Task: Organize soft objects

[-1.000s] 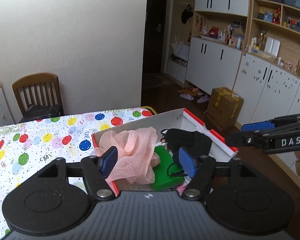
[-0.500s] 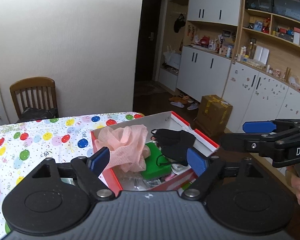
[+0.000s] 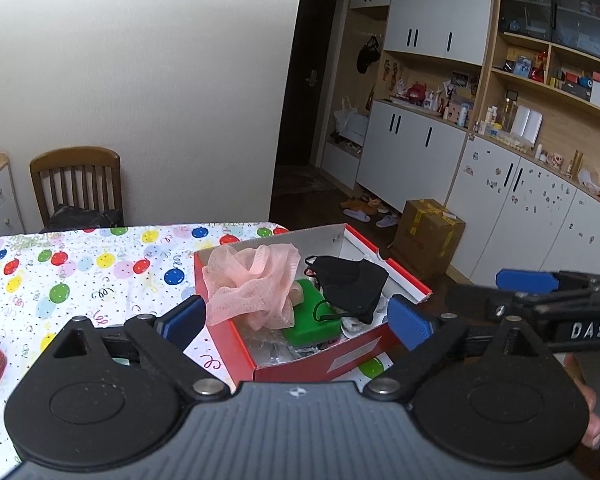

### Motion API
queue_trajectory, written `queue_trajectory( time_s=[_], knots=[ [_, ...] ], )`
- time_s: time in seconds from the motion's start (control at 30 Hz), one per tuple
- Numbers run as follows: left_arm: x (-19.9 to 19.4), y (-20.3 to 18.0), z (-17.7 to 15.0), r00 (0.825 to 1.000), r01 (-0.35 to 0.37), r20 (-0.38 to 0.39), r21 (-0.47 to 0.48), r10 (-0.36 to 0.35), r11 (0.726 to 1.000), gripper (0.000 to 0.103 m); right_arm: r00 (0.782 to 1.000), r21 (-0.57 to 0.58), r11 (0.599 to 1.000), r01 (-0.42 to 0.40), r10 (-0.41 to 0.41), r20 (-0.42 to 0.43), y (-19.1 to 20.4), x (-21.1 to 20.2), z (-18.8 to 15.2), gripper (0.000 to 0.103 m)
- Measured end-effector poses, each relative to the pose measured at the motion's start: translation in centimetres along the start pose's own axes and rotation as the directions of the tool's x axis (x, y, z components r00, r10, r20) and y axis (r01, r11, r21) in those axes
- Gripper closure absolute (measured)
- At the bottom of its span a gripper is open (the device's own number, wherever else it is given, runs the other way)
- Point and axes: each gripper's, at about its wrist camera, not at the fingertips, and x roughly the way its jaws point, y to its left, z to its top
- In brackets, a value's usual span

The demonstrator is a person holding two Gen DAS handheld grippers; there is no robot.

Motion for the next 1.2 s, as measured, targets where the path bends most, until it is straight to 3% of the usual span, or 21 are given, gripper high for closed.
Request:
queue_trajectory(
  time_s=[1.2],
  knots=[
    [-0.16, -0.16, -0.10, 0.999, -0.014, -0.032, 0.002, 0.014, 1.000, 0.005, 0.999, -0.006, 0.999, 0.052, -0.052, 0.001, 0.98, -0.33, -0.95, 0.000]
  ],
)
